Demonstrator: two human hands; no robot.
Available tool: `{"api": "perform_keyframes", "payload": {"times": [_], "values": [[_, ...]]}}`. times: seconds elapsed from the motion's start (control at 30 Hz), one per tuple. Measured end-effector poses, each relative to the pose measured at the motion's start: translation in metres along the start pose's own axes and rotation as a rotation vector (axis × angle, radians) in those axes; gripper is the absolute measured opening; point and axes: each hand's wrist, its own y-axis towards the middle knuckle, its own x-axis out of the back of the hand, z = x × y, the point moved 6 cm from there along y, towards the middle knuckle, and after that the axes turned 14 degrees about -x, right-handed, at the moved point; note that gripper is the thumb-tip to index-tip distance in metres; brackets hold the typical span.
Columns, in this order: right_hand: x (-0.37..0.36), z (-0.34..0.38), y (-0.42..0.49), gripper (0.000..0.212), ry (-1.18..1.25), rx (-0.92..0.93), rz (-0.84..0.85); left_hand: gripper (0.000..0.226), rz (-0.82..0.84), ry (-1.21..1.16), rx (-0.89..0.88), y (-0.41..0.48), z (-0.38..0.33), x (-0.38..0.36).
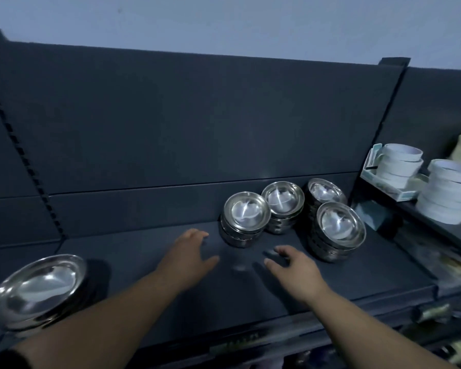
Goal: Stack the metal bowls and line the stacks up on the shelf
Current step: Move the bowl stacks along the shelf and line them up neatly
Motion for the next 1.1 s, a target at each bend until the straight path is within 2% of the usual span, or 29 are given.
{"api": "perform_keyframes", "payload": {"times": [0.17, 0.27, 0.37, 0.57, 0.67, 0.73, 0.77, 0.83, 0.87, 0.9, 1.0, 1.1], "values": [[0.017, -0.017, 0.051, 0.053, -0.039, 0.034, 0.057, 0.071, 0.038, 0.054, 0.142, 0.033, -0.010, -0.034], [0.017, -0.017, 0.074, 0.058, -0.063, 0.059, 0.115, 0.078, 0.025, 0.009, 0.209, 0.044, -0.009, -0.043], [0.009, -0.012, 0.090, 0.065, 0.015, 0.054, 0.197, 0.085, 0.011, -0.042, 0.267, 0.050, -0.007, -0.045], [-0.011, 0.002, 0.103, 0.072, 0.148, 0.026, 0.282, 0.091, -0.020, -0.201, 0.262, 0.067, -0.004, -0.048], [-0.019, 0.009, 0.108, 0.075, 0.196, -0.006, 0.298, 0.091, -0.024, -0.356, 0.262, 0.078, 0.000, -0.052], [-0.022, 0.013, 0.111, 0.084, 0.240, -0.049, 0.307, 0.094, -0.047, -0.462, 0.264, 0.086, 0.004, -0.054], [-0.024, 0.015, 0.112, 0.095, 0.274, -0.077, 0.312, 0.093, -0.054, -0.499, 0.266, 0.089, 0.006, -0.055], [-0.028, 0.016, 0.112, 0.116, 0.361, -0.131, 0.321, 0.078, -0.052, -0.548, 0.253, 0.095, 0.006, -0.056], [-0.030, 0.015, 0.114, 0.115, 0.403, -0.147, 0.323, 0.070, -0.048, -0.575, 0.257, 0.096, 0.007, -0.057], [-0.034, 0.015, 0.116, 0.106, 0.437, -0.157, 0.327, 0.067, -0.053, -0.615, 0.256, 0.098, 0.008, -0.059], [-0.037, 0.018, 0.114, 0.058, 0.511, -0.174, 0.345, 0.084, -0.084, -0.721, 0.276, 0.099, 0.013, -0.062], [-0.041, 0.017, 0.112, 0.043, 0.541, -0.174, 0.354, 0.084, -0.126, -0.807, 0.309, 0.096, 0.015, -0.066]]}}
